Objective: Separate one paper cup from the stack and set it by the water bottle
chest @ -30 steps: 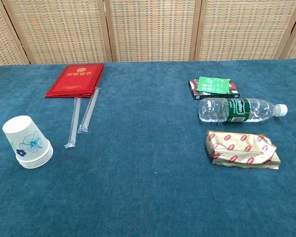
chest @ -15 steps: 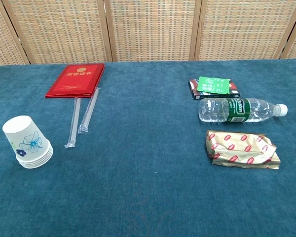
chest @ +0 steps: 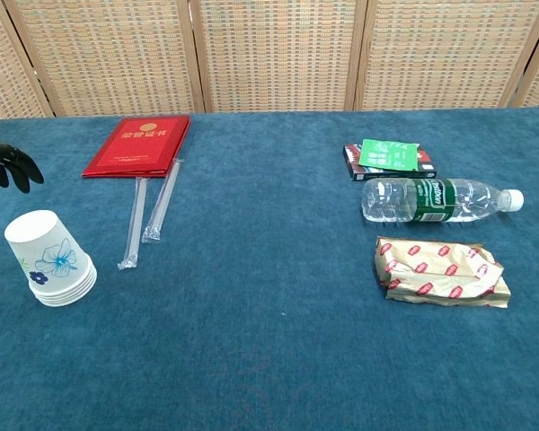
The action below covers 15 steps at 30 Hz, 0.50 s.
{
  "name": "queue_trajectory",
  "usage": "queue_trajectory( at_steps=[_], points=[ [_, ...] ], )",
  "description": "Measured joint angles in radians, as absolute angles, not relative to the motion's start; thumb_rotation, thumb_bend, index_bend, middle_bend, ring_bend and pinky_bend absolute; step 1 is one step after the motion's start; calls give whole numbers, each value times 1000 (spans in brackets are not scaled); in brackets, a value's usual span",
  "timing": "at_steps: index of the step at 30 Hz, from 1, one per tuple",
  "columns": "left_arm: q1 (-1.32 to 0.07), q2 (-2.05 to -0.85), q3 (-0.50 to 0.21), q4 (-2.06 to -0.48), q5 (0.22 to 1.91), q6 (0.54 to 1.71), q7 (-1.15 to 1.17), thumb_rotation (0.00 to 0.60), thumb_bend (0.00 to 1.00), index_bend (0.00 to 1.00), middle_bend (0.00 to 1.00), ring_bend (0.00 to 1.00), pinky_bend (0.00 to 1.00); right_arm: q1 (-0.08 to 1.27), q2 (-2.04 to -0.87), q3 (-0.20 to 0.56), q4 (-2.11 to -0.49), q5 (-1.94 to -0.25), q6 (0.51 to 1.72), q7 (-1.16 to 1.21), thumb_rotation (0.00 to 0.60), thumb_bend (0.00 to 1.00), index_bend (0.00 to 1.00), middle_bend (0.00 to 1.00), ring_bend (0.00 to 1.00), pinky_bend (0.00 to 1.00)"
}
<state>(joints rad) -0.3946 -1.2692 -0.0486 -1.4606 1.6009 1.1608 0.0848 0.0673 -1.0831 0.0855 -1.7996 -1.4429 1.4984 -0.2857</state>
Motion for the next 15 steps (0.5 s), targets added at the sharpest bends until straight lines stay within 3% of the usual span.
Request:
queue_trajectory(
  at_steps=[11,15],
  points=[
    [-433,-1352,-44,-1368,1594,1147,66,600,23,311,370,345,380,70,-1084,86,-1798,-1434,1492,-287,600,0,0,0,0,0],
    [-446,-1368,-39,-1354,1597,1140,55,600,22,363,410,380,394,72,-1085,87,-1797,-1430,1488,-288,600,0,0,0,0,0]
  ],
)
